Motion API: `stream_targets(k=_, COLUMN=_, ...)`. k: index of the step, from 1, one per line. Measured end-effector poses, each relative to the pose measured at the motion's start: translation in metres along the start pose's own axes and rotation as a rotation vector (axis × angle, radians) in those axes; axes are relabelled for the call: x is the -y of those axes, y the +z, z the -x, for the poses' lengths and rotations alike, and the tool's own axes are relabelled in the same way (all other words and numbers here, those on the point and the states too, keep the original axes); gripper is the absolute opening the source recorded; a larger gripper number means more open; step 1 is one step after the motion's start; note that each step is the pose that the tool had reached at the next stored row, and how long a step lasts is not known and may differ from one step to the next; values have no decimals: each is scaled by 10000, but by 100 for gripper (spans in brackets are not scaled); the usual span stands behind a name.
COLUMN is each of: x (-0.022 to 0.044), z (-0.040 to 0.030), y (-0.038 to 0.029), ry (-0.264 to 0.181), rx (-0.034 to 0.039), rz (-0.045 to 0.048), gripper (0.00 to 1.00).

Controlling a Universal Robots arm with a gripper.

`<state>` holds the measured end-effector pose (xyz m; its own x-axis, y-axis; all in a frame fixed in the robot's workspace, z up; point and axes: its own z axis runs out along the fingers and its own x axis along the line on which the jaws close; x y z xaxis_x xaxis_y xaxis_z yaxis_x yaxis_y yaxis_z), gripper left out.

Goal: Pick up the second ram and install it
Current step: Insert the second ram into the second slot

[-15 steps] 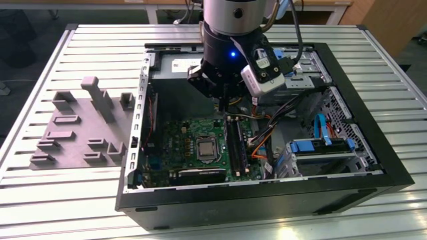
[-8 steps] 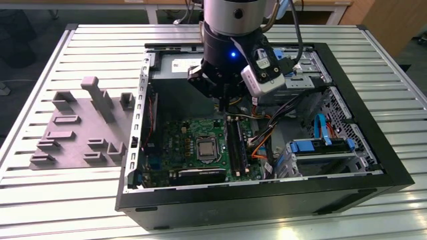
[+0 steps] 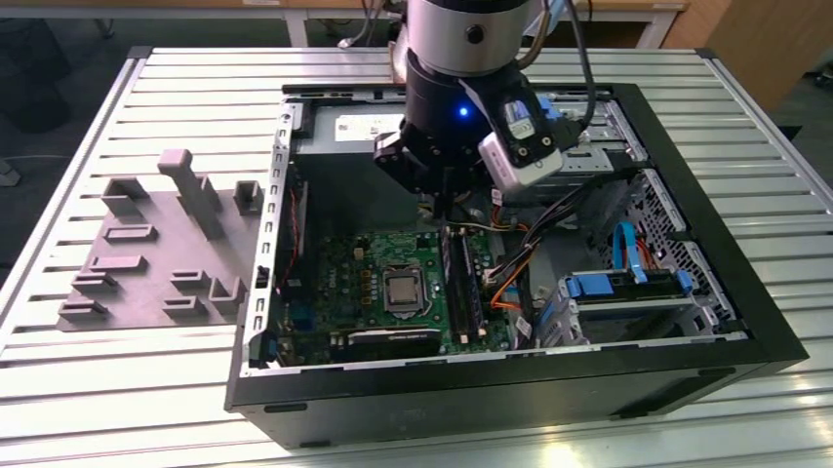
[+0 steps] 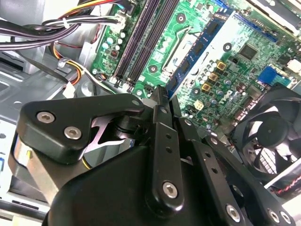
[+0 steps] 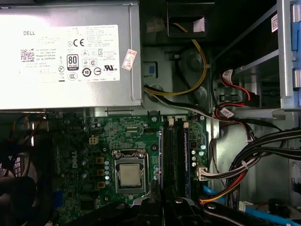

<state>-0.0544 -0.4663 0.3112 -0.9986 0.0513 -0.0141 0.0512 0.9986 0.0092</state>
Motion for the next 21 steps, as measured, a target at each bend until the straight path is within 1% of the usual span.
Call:
stream_targets(k=11, x=2, z=-2, y=191, ry=-1, rx=0, rz=0, gripper=14)
stream_targets(k=16, x=7, z=-1, y=207, ry=-18, rx=-7, rz=3, gripper=14)
stream_targets(k=18, x=6, z=12, y=230, ry=-95, rx=-13, rz=4, gripper=14)
stream_targets(k=21, x=5, z=50, y=282, ry=-146, rx=-24, rz=4, gripper=14)
